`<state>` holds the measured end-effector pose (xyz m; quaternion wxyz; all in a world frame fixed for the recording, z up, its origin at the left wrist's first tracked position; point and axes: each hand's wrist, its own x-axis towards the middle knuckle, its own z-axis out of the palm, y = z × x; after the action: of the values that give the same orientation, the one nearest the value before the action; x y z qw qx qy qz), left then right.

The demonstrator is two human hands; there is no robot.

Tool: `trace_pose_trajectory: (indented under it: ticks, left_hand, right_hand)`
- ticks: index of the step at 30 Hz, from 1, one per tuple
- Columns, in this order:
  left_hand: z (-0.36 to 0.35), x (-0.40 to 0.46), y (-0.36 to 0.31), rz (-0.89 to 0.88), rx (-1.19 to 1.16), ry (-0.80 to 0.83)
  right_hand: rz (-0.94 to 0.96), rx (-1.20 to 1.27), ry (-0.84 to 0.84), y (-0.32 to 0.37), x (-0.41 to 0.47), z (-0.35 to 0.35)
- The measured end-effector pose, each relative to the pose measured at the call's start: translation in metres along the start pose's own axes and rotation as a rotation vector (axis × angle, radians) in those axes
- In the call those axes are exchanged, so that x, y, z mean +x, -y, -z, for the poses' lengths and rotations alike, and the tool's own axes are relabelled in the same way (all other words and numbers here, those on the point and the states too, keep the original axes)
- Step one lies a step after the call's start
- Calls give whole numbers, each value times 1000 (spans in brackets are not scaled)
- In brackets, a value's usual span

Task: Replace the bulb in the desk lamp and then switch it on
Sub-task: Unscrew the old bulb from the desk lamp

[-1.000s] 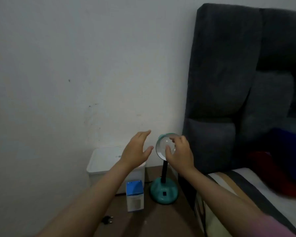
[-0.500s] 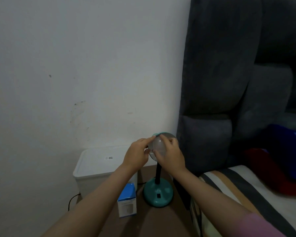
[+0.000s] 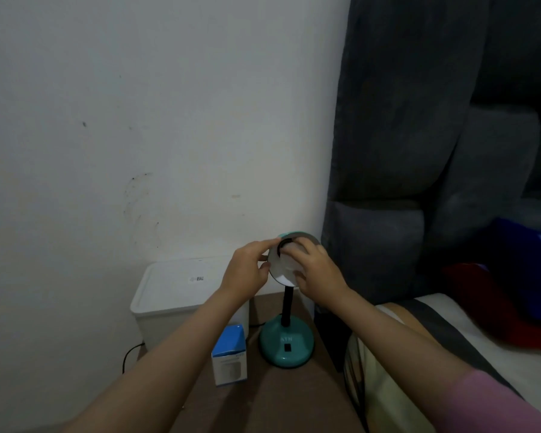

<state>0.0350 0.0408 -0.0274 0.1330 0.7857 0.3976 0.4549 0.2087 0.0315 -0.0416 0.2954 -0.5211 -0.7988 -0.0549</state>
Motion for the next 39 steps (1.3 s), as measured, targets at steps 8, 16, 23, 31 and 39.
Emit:
trace_pose_trajectory:
  ticks: [8,16,23,31,39]
  left_hand:
    - [-2,0,-1,20,-11,-3]
    - [-3,-3,0,-5,-4,-5]
    - [-1,-2,1,13,-8,-3]
    - [-5,-1,2,0,-1,-14]
    - [-4,-2,3,-2,7,-15]
  right_hand:
    - [-110,54,-81,3,-12,-3]
    - [-376,300,-278,22,-7,-12]
    - [-248,165,-167,17,-5,-7]
    - [-412,295,-235,24,-6,-8]
    - [-389,261,-178,22,-2,-5]
